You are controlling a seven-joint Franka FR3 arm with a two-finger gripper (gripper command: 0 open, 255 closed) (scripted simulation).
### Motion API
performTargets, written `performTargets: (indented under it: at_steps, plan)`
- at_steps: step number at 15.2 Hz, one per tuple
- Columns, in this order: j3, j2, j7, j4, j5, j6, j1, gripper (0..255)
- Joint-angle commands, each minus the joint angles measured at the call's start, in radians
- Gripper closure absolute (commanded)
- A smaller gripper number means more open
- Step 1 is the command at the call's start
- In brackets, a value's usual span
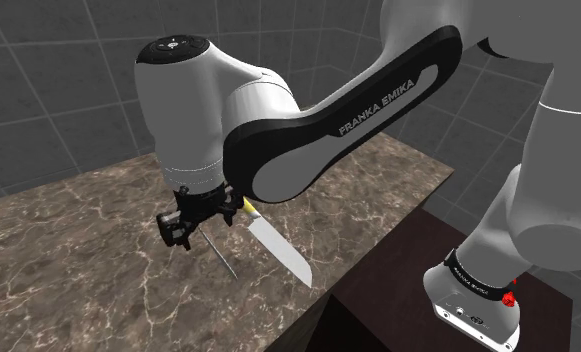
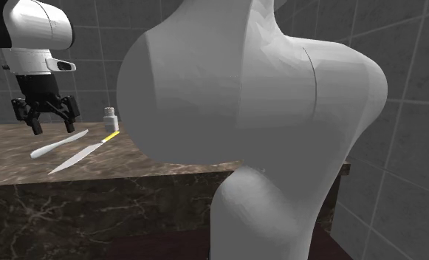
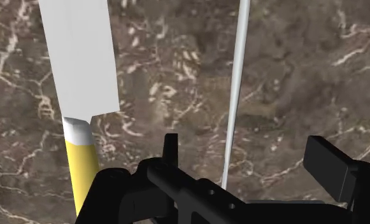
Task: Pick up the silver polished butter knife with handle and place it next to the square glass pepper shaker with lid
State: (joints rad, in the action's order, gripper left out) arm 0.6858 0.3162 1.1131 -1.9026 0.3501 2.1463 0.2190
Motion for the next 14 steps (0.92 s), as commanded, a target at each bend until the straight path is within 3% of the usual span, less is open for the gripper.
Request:
performTargets:
  at_steps: [1,6,14]
  plan:
    - [0.0,0.0,0.0,0.0,0.0,0.0,0.0,0]
    - [0.026,-0.062,-0.037,0.056,-0.058,-0.101,-0.013,0]
    - [0.025,-0.062,-0.037,0.056,-0.058,-0.101,-0.013,0]
